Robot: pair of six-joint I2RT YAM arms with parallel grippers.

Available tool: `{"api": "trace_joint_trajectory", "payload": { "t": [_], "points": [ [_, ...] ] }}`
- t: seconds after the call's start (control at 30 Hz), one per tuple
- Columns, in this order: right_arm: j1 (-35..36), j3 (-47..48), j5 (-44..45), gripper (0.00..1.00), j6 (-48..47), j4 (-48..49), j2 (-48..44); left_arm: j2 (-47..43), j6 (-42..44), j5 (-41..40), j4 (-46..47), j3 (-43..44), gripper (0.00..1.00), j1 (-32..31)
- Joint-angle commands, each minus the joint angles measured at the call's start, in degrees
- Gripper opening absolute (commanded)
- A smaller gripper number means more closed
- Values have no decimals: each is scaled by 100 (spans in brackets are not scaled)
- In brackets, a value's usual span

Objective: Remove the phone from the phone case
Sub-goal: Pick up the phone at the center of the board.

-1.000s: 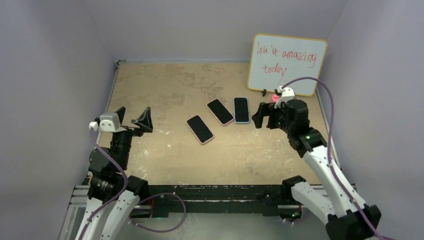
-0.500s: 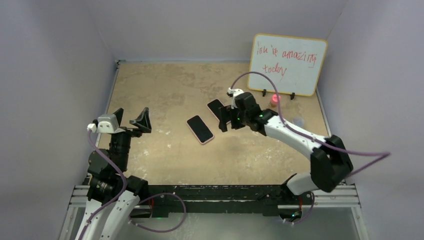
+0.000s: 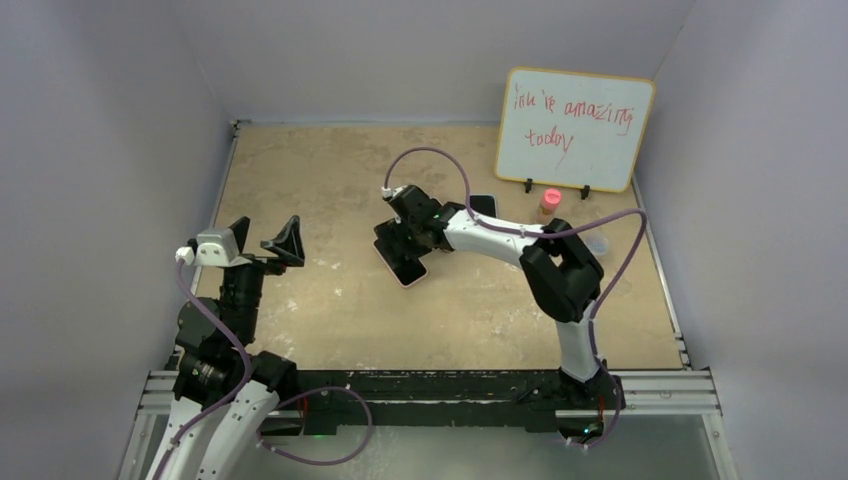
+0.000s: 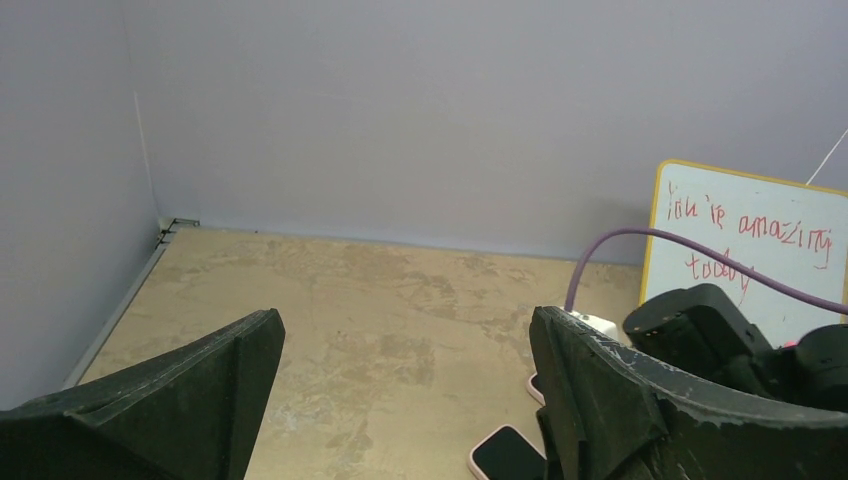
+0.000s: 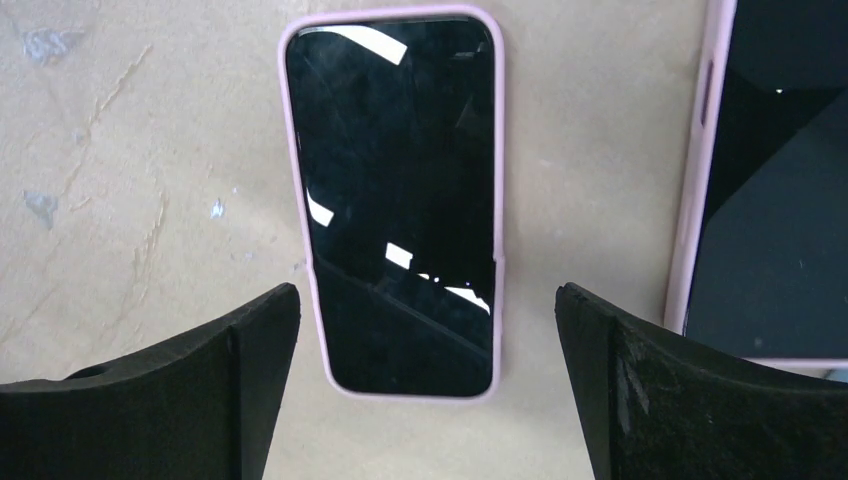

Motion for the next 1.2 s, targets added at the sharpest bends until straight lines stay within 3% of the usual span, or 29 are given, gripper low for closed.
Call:
{"api": "trace_joint_trajectory", "payload": {
  "t": [0.0, 0.53, 0.87, 1.07, 1.17],
  "points": [
    [74, 760, 198, 99, -231, -636, 372, 35, -55, -50, 70, 23, 99, -43],
    [382, 1263, 444, 99, -454, -1055, 952, 17, -125, -15, 56, 23, 99, -78],
    [468, 1047, 388, 99, -392, -873, 940, 158, -175, 11, 25, 32, 99, -78],
    [486, 768, 958, 99, -344, -900, 941, 464, -570, 147, -209, 135, 99, -78],
    [483, 449, 1033, 92, -319, -742, 739, 748, -990, 403, -502, 239, 99, -78]
  ]
}}
